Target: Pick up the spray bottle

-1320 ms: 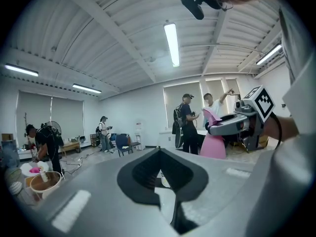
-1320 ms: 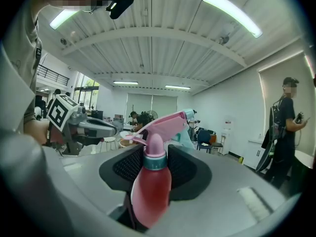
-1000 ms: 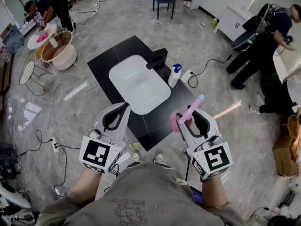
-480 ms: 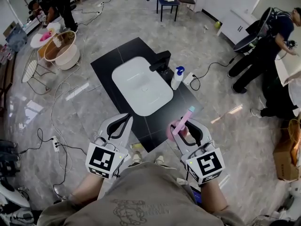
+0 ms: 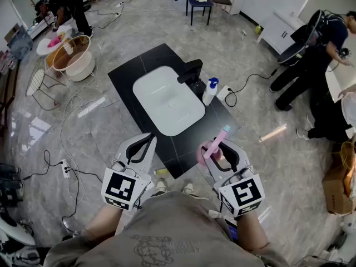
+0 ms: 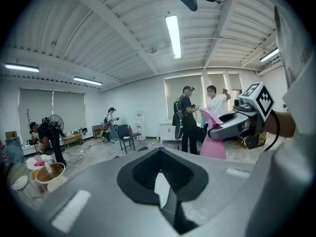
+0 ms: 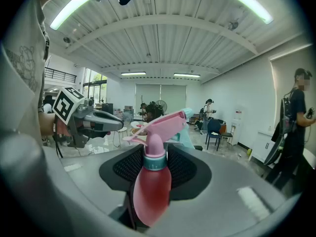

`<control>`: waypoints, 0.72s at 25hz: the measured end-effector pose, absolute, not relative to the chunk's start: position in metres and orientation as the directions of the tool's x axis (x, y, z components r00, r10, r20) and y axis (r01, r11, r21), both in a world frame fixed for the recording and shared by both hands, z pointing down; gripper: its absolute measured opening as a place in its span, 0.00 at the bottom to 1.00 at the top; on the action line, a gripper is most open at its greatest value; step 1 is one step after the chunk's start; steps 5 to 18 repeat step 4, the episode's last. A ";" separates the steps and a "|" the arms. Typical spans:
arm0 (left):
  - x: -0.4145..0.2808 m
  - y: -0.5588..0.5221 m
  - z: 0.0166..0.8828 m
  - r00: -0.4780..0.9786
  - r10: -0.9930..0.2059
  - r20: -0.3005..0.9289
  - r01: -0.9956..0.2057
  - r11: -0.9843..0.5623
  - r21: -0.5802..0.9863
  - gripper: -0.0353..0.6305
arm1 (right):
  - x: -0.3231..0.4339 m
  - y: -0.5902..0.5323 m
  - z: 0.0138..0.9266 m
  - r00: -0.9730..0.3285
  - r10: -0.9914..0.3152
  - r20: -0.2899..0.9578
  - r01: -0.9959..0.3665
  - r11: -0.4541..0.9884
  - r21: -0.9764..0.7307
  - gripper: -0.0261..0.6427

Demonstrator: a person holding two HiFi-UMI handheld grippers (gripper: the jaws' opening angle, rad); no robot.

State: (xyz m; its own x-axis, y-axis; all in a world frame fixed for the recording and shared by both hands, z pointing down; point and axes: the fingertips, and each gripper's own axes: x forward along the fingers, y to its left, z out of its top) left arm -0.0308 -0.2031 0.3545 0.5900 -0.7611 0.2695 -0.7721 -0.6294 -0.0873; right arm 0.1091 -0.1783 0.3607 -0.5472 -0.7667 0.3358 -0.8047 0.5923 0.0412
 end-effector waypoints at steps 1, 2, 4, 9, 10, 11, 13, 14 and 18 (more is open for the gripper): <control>-0.031 -0.203 0.355 0.590 -0.761 0.269 -0.772 -0.630 -0.087 0.05 | 0.109 -0.178 0.361 -0.547 -0.767 0.336 -0.804 0.593 0.041 0.30; -0.031 -0.202 0.355 0.590 -0.761 0.269 -0.772 -0.629 -0.086 0.05 | 0.108 -0.178 0.361 -0.548 -0.766 0.336 -0.804 0.593 0.042 0.30; -0.032 -0.202 0.356 0.590 -0.761 0.268 -0.773 -0.629 -0.085 0.05 | 0.107 -0.177 0.362 -0.548 -0.766 0.335 -0.803 0.594 0.042 0.30; -0.032 -0.202 0.356 0.590 -0.761 0.268 -0.773 -0.629 -0.085 0.05 | 0.107 -0.177 0.362 -0.548 -0.766 0.335 -0.803 0.594 0.042 0.30; -0.032 -0.202 0.356 0.590 -0.761 0.268 -0.773 -0.629 -0.085 0.05 | 0.107 -0.177 0.362 -0.548 -0.766 0.335 -0.803 0.594 0.042 0.30; -0.032 -0.202 0.356 0.590 -0.761 0.268 -0.773 -0.629 -0.085 0.05 | 0.107 -0.177 0.362 -0.548 -0.766 0.335 -0.803 0.594 0.042 0.30; -0.032 -0.202 0.356 0.590 -0.761 0.268 -0.773 -0.629 -0.085 0.05 | 0.107 -0.177 0.362 -0.548 -0.766 0.335 -0.803 0.594 0.042 0.30; -0.032 -0.202 0.356 0.590 -0.761 0.268 -0.773 -0.629 -0.085 0.05 | 0.107 -0.177 0.362 -0.548 -0.766 0.335 -0.803 0.594 0.042 0.30; -0.032 -0.202 0.356 0.590 -0.761 0.268 -0.773 -0.629 -0.085 0.05 | 0.107 -0.177 0.362 -0.548 -0.766 0.335 -0.803 0.594 0.042 0.30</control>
